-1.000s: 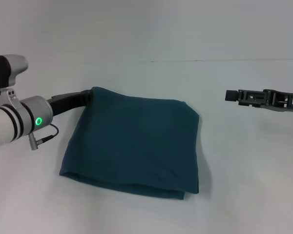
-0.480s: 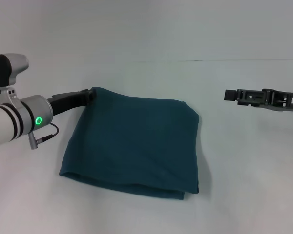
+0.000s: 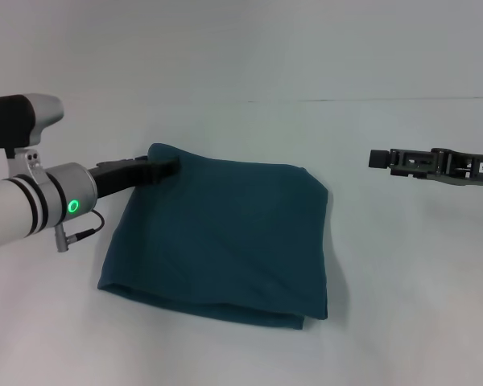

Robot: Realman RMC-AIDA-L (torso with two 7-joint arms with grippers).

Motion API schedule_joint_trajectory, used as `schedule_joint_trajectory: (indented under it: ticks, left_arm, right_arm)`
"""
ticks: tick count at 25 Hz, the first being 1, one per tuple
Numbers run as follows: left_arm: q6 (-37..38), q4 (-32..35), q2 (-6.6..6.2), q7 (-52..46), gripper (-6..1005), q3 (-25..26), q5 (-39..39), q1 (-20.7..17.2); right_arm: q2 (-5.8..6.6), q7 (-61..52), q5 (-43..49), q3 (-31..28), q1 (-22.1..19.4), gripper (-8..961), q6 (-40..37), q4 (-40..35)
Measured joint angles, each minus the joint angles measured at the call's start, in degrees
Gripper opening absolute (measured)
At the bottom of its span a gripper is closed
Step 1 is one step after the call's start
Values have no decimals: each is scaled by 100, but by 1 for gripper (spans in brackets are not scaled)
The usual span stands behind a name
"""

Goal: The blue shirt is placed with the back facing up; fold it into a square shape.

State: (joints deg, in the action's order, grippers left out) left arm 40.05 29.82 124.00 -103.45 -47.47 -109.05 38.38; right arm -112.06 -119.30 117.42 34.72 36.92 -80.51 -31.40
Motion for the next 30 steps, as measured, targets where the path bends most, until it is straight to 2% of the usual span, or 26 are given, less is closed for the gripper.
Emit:
schedule_joint_trajectory:
  ticks: [5,10,21,26,30]
  left_arm:
    - [-16,15,6,0,616,-41,-31,3]
    - [-23,25,3,1,591,-45,-65,2]
    - [-77,-2,1,-5,171,-70,-79,27]
    - [-63,-3,1,-63,27,-68,-36,44]
    - [-27,-6,5,-135,34,-66,51,87]
  right_arm:
    - [-2,-2,-1,0,-4,879,0,7]
    - [-8,-5,0,0,-31,880,-8,12]
    - [-18,-5,0,0,-44,880,-20,12]
    - [-18,-4,0,0,-25,880,-9,12]
    - [-11,0,0,0,-19,880,-6,10]
